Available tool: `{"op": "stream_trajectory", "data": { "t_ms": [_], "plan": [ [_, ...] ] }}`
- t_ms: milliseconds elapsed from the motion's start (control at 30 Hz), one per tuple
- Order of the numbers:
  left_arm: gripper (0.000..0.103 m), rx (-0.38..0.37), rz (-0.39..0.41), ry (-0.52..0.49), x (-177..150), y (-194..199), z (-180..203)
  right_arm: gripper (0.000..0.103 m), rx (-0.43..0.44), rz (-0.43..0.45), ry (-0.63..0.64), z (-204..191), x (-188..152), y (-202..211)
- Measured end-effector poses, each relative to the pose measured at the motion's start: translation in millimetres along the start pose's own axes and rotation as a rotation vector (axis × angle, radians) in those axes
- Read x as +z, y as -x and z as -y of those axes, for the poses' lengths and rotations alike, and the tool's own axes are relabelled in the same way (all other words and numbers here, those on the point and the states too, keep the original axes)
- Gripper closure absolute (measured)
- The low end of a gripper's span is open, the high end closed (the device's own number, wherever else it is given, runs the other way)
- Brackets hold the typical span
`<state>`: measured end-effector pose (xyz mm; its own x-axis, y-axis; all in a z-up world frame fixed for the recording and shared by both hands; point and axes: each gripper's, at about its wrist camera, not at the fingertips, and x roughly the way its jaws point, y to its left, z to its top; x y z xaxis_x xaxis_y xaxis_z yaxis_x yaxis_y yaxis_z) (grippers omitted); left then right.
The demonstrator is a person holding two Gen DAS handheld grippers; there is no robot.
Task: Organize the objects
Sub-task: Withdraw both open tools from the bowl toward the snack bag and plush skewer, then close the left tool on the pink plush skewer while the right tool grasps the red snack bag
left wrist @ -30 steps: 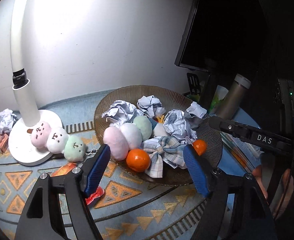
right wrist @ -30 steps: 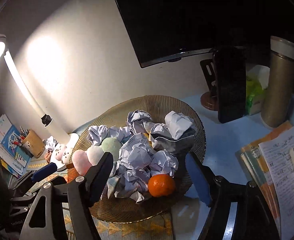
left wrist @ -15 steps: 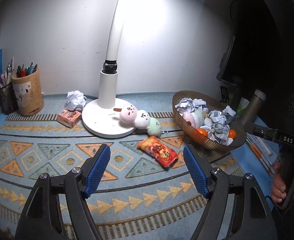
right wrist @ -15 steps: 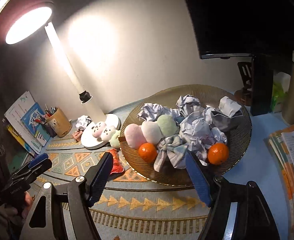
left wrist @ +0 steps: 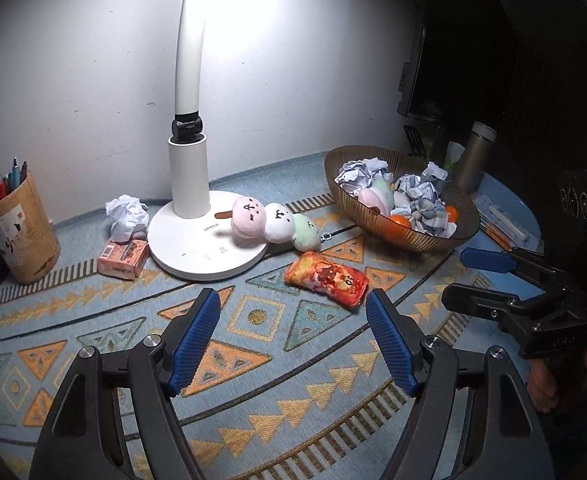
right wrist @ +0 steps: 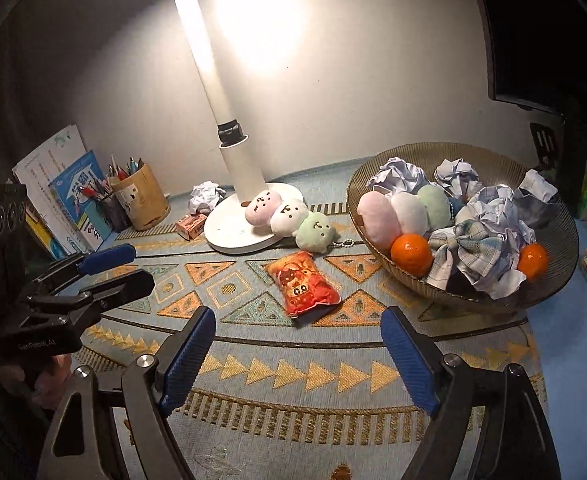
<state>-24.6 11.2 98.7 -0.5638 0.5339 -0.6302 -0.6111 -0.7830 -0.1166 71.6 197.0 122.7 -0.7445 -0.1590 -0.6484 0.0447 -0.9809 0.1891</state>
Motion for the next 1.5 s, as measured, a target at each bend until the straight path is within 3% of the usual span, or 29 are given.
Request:
{"op": "stream_trajectory", "data": {
  "t_ms": [167, 300, 467, 767, 867, 1000, 1133, 1267, 1400, 1500],
  "plan": [
    [0.029, -0.009, -0.045, -0.116, 20, -41, -9, 0.015, -0.037, -0.04, 0.025, -4, -11, -35],
    [0.029, -0.023, -0.075, -0.192, 38, -78, -19, 0.016, -0.015, -0.08, 0.055, -5, -5, -64],
    [0.029, -0.008, -0.116, -0.202, 53, -119, -30, 0.015, -0.022, -0.123, 0.036, -1, 4, -94],
    [0.029, -0.023, -0.098, -0.128, 78, -161, -34, 0.016, -0.048, -0.164, 0.034, 2, 15, -121],
    [0.029, -0.035, -0.126, -0.151, 78, -171, -28, 0.033, -0.025, -0.204, 0.034, 4, 16, -130],
    [0.029, -0.084, -0.16, -0.099, 72, -169, -27, 0.05, 0.018, -0.207, 0.018, 8, 15, -129],
    [0.029, -0.115, -0.183, -0.047, 53, -151, -27, 0.059, 0.026, -0.205, 0.001, 13, 14, -125],
    [0.029, -0.156, -0.208, 0.032, 24, -132, -20, 0.061, 0.032, -0.214, -0.046, 20, 7, -112],
    [0.029, -0.127, -0.224, -0.03, 11, -113, 0, 0.061, 0.007, -0.183, -0.033, 19, -2, -86],
    [0.029, -0.028, -0.208, -0.107, 15, -113, 10, 0.06, 0.027, -0.194, -0.065, 27, -9, -81]
  ]
}}
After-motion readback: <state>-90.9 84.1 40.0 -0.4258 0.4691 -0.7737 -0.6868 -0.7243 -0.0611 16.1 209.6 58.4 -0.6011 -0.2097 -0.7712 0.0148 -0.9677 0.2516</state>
